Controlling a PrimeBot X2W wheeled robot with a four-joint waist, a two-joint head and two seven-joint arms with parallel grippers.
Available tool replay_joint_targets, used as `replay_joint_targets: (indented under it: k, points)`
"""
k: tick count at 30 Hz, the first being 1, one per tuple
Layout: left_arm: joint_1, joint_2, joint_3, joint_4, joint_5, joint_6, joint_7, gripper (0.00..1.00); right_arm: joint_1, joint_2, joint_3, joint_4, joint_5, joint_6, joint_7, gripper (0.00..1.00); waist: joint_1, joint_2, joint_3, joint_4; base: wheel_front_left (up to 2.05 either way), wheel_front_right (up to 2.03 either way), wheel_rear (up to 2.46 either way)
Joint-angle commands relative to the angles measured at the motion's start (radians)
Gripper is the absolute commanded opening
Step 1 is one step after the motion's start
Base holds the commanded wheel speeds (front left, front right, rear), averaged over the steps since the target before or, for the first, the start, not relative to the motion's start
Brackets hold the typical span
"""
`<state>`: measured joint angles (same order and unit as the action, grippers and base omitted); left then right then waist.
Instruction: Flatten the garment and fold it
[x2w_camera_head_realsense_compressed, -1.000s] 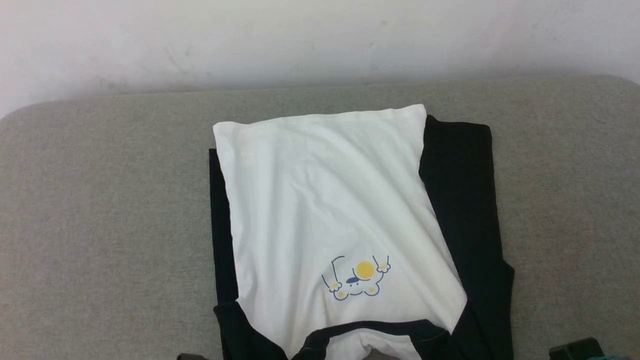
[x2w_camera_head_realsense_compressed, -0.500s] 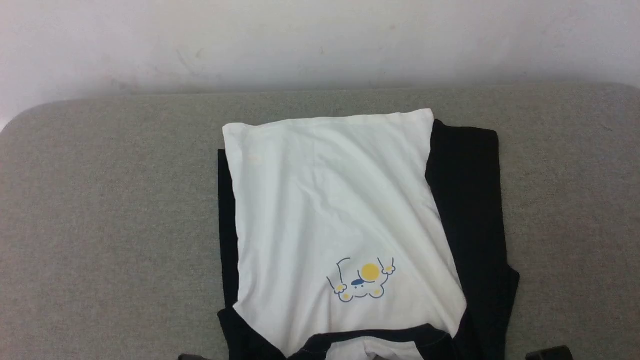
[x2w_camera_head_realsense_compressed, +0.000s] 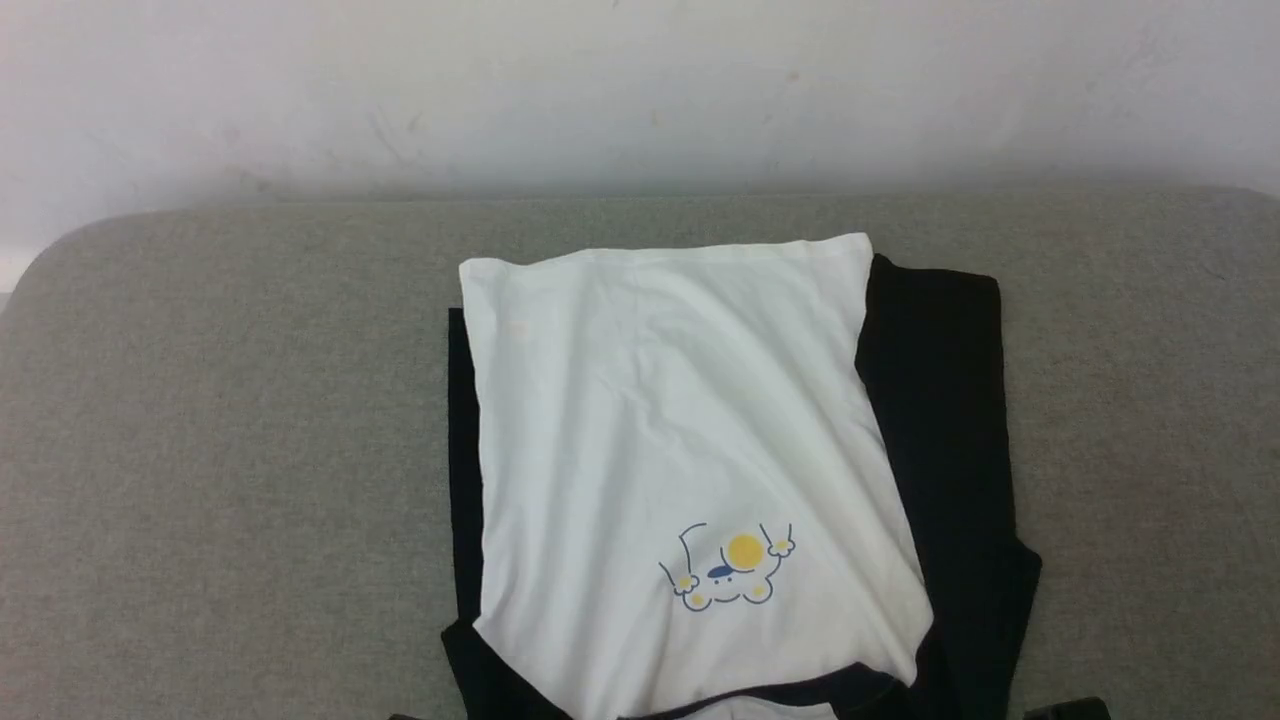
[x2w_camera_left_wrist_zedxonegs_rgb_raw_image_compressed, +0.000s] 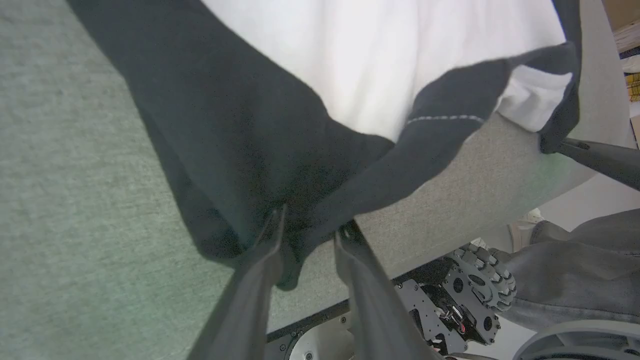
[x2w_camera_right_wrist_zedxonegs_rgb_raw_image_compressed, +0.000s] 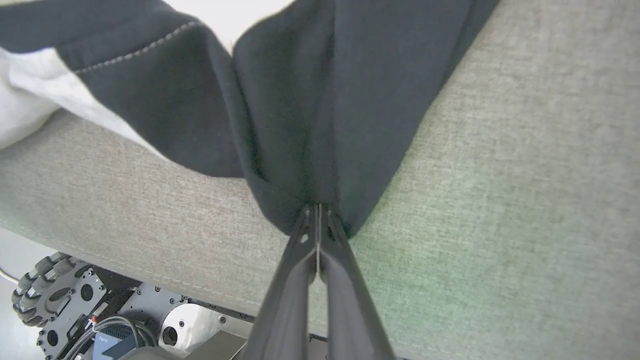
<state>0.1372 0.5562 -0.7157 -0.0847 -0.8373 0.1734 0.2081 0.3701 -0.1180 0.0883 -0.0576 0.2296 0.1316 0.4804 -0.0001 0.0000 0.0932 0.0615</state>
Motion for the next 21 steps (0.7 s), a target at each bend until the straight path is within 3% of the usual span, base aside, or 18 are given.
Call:
replay_joint_targets:
  k: [1,7,14,17,21]
  points:
    - [-0.013,-0.008,0.001,0.012,-0.007,-0.009,-0.009,1.00,-0.019,-0.001,0.005,0.005,0.002,-0.001,-0.004,1.00,0.0001,0.0000,-0.005,0.000,0.00,0.00,0.00]
    - [0.027,-0.002,0.034,-0.027,-0.038,0.022,-0.031,1.00,0.012,-0.010,-0.004,-0.086,0.075,-0.001,0.070,1.00,0.0001,0.0000,-0.022,-0.003,0.00,0.00,0.00]
    - [0.122,0.051,0.184,-0.270,-0.154,0.063,-0.092,1.00,0.076,0.013,-0.151,-0.357,0.175,-0.001,0.171,1.00,0.0001,0.0000,-0.022,-0.006,0.00,0.00,0.00]
    - [0.121,0.072,0.264,-0.353,-0.128,0.084,-0.171,1.00,0.047,0.029,-0.236,-0.438,0.145,-0.001,0.126,1.00,0.0001,0.0000,-0.016,-0.010,0.00,0.00,0.00]
    - [0.076,0.066,0.342,-0.372,0.011,0.154,-0.321,1.00,-0.034,0.057,-0.320,-0.481,0.060,-0.001,-0.035,1.00,0.0001,0.0000,-0.011,-0.016,0.00,0.00,0.00]
